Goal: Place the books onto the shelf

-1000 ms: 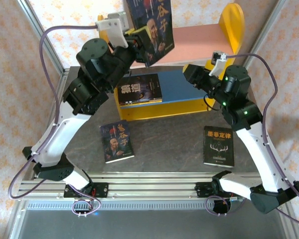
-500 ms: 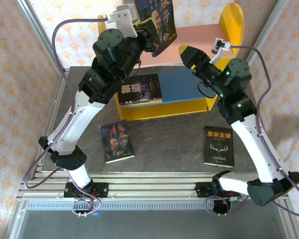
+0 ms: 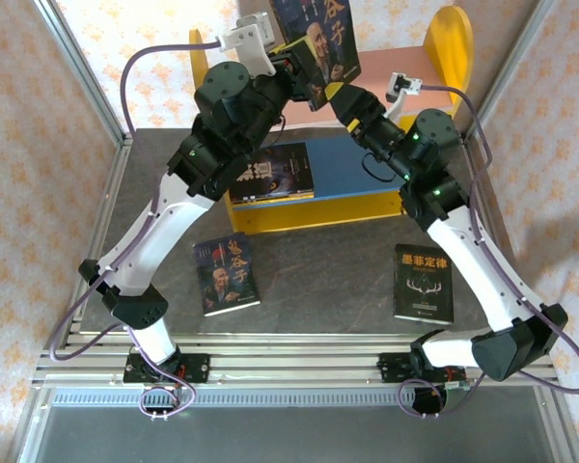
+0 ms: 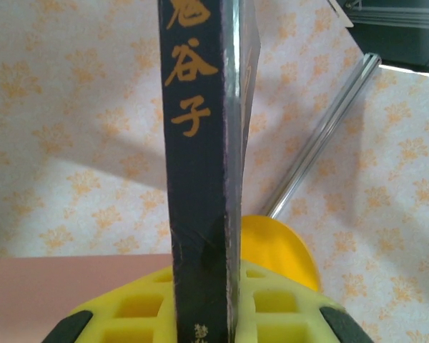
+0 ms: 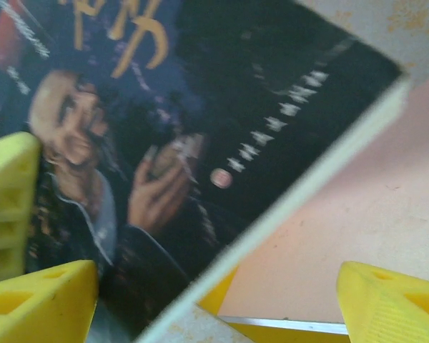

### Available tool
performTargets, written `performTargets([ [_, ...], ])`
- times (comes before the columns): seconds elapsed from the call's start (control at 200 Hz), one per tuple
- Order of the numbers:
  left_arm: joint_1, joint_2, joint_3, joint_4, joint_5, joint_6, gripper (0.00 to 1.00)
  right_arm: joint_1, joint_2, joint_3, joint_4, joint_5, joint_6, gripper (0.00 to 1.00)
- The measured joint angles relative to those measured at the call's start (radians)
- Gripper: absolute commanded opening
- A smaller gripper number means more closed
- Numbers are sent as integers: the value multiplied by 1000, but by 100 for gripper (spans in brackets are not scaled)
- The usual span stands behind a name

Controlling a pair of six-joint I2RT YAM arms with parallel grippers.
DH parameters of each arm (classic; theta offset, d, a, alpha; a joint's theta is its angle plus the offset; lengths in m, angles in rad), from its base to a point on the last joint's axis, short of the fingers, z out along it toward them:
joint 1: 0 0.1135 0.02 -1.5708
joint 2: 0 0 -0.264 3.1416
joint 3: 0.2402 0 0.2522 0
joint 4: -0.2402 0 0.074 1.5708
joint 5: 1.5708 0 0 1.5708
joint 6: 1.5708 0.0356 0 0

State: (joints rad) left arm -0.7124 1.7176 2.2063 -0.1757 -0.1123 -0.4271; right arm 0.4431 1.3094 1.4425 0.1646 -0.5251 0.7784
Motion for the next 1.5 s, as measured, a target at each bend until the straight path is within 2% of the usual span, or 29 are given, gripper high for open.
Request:
performTargets([
  [0.616,0,-169,-368,283,-33,-157,0,34,26,-71,212,-21,131,75],
  [0.821,0,-172,-401,318,-46,-179,0,45,23,-82,225,-21,141,72],
  [1.316,0,-172,-402,353,-53,-205,0,45,25,-82,265,-9,168,48],
  [1.502,1,-172,-402,359,-60,-205,0,45,25,-82,274,4,172,30],
])
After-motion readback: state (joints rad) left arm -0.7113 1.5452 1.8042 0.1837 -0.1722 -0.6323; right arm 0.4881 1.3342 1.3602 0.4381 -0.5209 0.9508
